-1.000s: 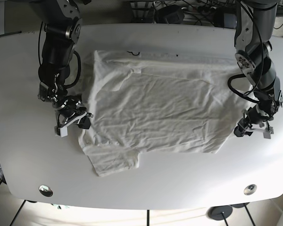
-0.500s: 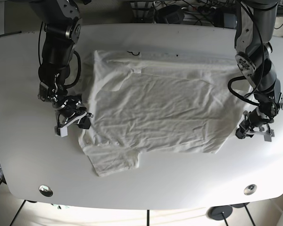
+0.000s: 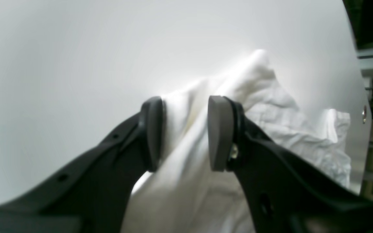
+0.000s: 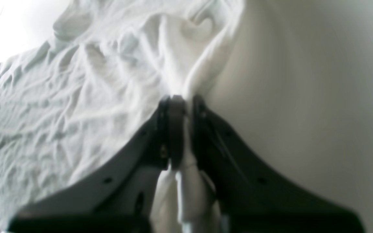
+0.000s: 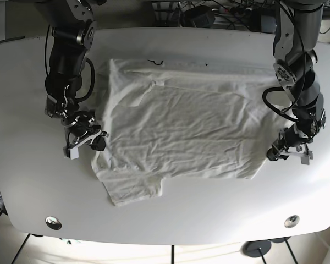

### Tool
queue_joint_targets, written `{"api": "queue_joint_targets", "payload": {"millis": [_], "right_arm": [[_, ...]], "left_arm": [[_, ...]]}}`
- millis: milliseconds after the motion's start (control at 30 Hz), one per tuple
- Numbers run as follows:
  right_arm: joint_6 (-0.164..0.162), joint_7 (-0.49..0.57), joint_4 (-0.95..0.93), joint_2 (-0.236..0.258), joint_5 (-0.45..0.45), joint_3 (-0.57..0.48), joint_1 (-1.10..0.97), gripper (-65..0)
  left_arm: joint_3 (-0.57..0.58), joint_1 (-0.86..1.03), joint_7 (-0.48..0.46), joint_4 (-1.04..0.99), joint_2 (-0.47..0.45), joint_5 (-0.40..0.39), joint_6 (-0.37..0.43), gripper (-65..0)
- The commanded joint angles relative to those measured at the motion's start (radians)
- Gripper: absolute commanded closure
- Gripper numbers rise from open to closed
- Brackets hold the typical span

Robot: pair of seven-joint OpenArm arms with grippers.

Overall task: Fold the T-shirt properly
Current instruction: 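Lift the hem with both grippers and pull it across the shirt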

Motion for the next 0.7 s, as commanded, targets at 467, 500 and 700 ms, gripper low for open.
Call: {"api": "queue_joint_targets", "payload": {"millis": [467, 500, 700], "right_arm": [[0.002, -0.003, 0.010, -0.006, -0.005, 0.000, 0.021, -2.7], [0.002, -0.003, 0.010, -0.006, -0.005, 0.000, 0.021, -2.7], [0.002, -0.003, 0.013, 0.007, -0.001, 0.006, 0.021, -2.7]], "left_arm": [[0.001, -0.034, -0.036, 0.031, -0.025, -0.002, -0.026, 0.0], [0.001, -0.034, -0.030, 0.060, -0.025, -0.002, -0.054, 0.0], [0.003, -0.025, 0.145, 0.378, -0.025, 0.005, -0.094, 0.0]]}}
